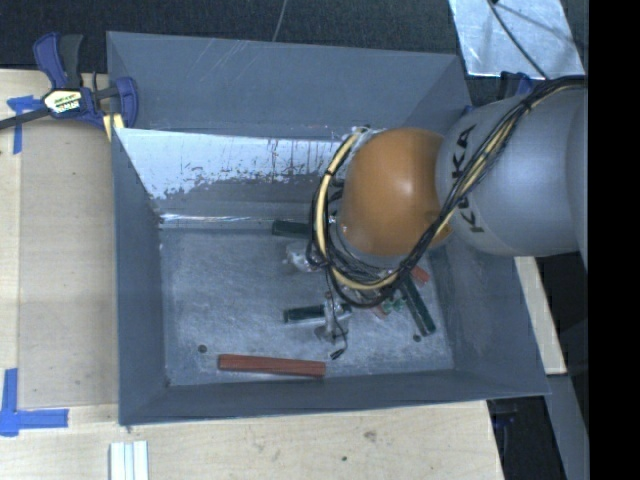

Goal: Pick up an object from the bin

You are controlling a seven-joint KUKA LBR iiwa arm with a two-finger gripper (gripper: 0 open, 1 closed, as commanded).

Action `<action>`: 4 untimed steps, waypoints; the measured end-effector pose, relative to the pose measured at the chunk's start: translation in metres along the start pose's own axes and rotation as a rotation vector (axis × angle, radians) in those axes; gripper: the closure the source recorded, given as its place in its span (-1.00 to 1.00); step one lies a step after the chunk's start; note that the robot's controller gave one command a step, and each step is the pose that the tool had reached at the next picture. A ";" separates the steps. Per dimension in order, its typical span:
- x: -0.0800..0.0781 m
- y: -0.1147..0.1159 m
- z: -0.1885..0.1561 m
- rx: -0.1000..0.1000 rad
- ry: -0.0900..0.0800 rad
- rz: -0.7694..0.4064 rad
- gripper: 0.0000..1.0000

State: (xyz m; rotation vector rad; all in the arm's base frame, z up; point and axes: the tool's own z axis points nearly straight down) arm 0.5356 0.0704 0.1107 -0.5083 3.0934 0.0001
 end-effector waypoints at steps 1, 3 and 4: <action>-0.013 -0.037 0.031 -0.001 0.004 -0.080 1.00; -0.016 -0.024 -0.001 -0.007 0.012 -0.440 1.00; -0.035 -0.039 -0.138 -0.002 0.003 -0.281 1.00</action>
Offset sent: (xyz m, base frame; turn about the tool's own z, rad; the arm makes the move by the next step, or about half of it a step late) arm 0.0000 0.0000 0.0000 0.0000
